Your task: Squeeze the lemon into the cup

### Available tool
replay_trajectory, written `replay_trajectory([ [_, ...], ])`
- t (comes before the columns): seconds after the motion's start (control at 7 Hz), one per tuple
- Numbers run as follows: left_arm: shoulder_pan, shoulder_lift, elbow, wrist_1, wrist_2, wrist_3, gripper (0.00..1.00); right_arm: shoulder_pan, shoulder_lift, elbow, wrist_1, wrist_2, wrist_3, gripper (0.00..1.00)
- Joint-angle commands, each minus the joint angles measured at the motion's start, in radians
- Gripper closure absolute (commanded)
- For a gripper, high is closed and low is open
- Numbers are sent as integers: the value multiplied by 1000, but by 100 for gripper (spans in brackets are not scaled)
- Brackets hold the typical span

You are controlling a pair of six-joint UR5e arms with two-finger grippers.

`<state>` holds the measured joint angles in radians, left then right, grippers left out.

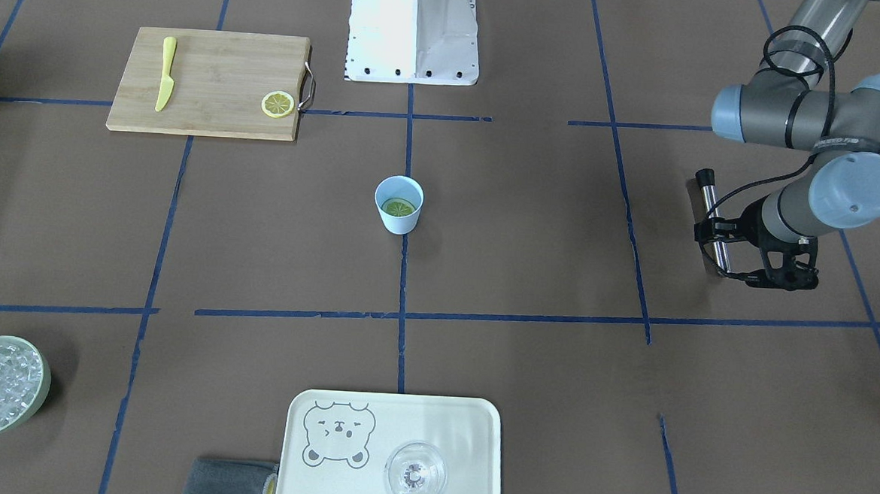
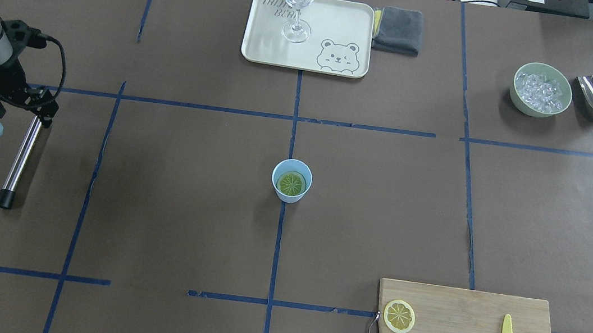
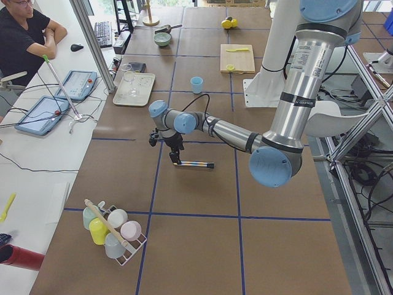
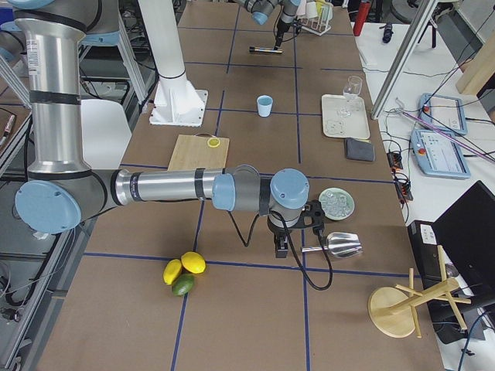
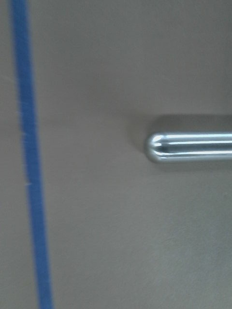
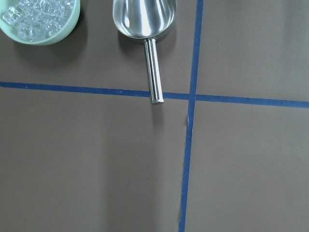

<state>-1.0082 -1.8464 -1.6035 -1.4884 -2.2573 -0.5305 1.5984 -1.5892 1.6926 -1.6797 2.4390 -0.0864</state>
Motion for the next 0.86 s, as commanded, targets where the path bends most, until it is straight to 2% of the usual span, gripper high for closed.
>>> replay_trajectory([
  [0.0,-102,-47,-13,-21,-2,-23,0,0,0,-1,0,0,10,0],
  [0.14,-148,-37,-32,-71,-2,-10,0,0,2,1,0,2,20,0],
  [0.71,-367,64,-49,-96,-4,268,0,-2,3,-4,0,-2,25,0],
])
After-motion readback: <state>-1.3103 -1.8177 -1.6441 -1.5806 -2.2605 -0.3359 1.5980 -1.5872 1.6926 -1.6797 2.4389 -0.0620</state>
